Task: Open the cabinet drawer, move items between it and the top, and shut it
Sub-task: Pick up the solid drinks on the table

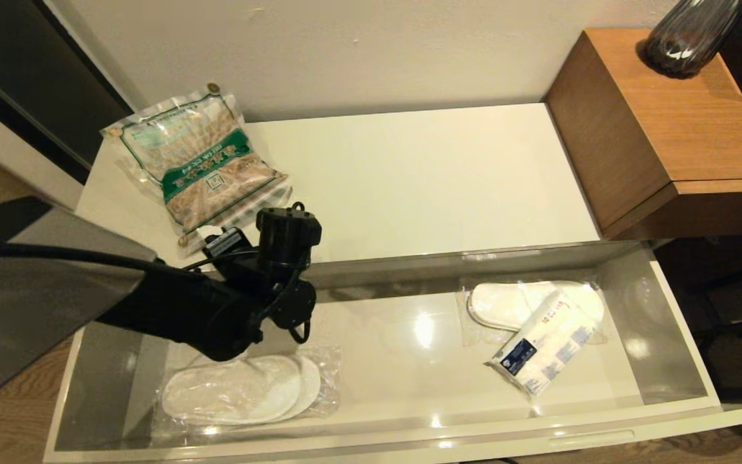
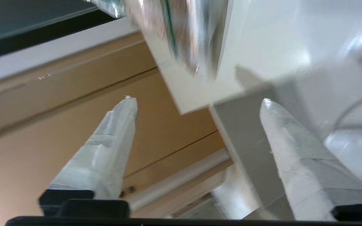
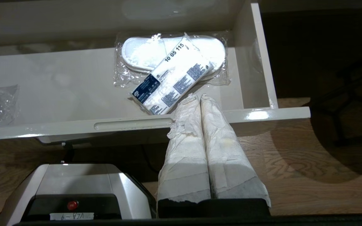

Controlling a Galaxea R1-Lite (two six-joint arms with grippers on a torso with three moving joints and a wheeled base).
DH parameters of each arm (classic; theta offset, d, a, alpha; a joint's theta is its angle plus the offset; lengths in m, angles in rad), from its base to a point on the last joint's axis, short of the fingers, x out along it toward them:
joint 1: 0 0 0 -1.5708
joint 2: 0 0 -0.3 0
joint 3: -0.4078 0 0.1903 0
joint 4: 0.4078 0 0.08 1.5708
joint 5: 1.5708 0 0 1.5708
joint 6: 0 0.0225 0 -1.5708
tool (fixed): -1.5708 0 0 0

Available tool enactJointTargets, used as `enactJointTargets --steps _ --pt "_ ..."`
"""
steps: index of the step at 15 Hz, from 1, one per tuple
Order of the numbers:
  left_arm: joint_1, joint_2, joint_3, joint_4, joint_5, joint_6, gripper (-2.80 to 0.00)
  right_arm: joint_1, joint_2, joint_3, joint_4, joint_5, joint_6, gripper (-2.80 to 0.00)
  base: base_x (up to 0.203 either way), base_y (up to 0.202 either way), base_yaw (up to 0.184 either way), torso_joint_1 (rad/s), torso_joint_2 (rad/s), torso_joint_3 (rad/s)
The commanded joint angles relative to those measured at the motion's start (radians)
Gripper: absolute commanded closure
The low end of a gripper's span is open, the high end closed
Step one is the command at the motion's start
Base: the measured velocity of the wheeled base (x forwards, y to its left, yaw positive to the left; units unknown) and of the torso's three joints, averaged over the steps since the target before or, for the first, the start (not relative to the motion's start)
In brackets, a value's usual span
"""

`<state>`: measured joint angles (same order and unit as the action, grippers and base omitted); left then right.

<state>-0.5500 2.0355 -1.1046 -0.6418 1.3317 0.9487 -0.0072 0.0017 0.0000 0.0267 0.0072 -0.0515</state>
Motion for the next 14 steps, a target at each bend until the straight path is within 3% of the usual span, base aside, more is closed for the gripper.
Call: enactJointTargets --steps 1,11,14 --pt "-0.002 0.066 -0.054 -0.021 0.025 0.006 -2.80 0.000 0.001 0.002 -0.001 0.000 -0.001 0.00 0.000 0.000 0.000 0.000 0.00 0.000" --pt "0.048 0.083 -0.238 -0.025 0.034 0.027 -2.80 0.000 0.001 0.002 -0.001 0.000 -0.001 0.00 0.000 0.000 0.000 0.000 0.00 0.000" --pt "0.086 0.099 -0.262 -0.025 -0.039 0.031 -2.80 0.000 0.001 0.002 0.001 -0.001 -0.001 0.00 0.000 0.000 0.000 0.000 0.00 0.000"
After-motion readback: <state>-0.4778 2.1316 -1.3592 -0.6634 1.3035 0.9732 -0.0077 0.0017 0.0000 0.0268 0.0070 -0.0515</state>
